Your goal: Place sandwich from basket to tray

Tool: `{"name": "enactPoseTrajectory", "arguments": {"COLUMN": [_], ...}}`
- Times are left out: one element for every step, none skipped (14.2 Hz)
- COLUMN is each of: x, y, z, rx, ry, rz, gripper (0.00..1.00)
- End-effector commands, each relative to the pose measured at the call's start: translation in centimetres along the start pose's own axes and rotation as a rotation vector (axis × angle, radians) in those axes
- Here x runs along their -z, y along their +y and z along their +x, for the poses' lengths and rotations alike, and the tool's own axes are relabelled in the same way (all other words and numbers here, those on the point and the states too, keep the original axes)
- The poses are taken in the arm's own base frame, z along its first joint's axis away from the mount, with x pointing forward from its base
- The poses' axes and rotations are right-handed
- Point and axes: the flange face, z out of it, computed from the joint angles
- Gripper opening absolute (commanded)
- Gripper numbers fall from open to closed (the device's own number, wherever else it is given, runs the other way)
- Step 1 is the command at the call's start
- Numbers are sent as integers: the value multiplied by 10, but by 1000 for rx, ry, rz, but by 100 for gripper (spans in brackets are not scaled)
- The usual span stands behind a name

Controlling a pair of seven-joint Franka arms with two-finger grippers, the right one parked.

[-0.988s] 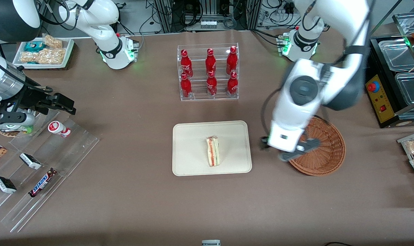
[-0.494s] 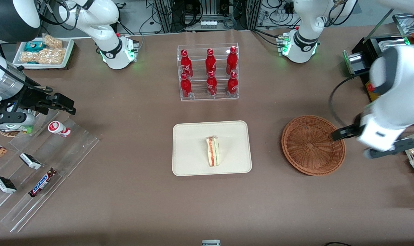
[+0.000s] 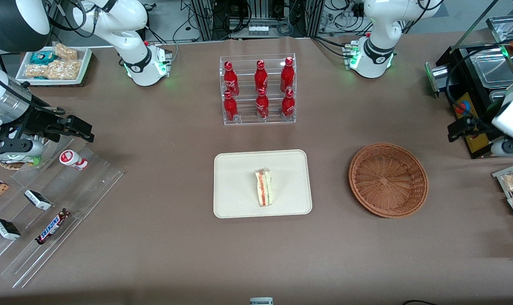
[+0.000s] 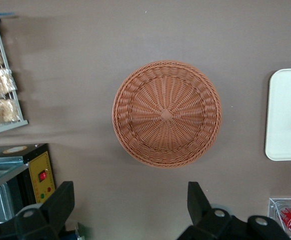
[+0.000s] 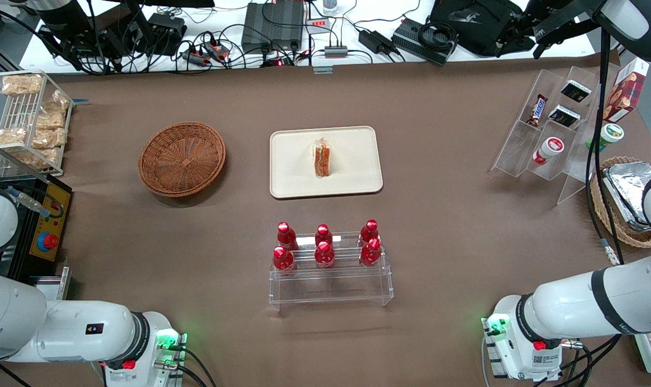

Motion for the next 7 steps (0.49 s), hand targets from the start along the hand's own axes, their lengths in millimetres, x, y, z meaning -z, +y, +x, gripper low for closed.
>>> {"name": "enactPoseTrajectory", "arguments": {"x": [21, 28, 28, 26, 25, 23, 22], "y": [3, 4, 5, 6, 6, 8, 8], "z": [-16, -22, -29, -32, -32, -31, -30], "rx": [-30, -28, -31, -31, -32, -33, -33], "ry": [31, 34, 3, -23, -26, -28, -31], "rz": [-13, -34, -53, -63, -71, -83, -86], "gripper": [100, 100, 100, 100, 100, 100, 100]}}
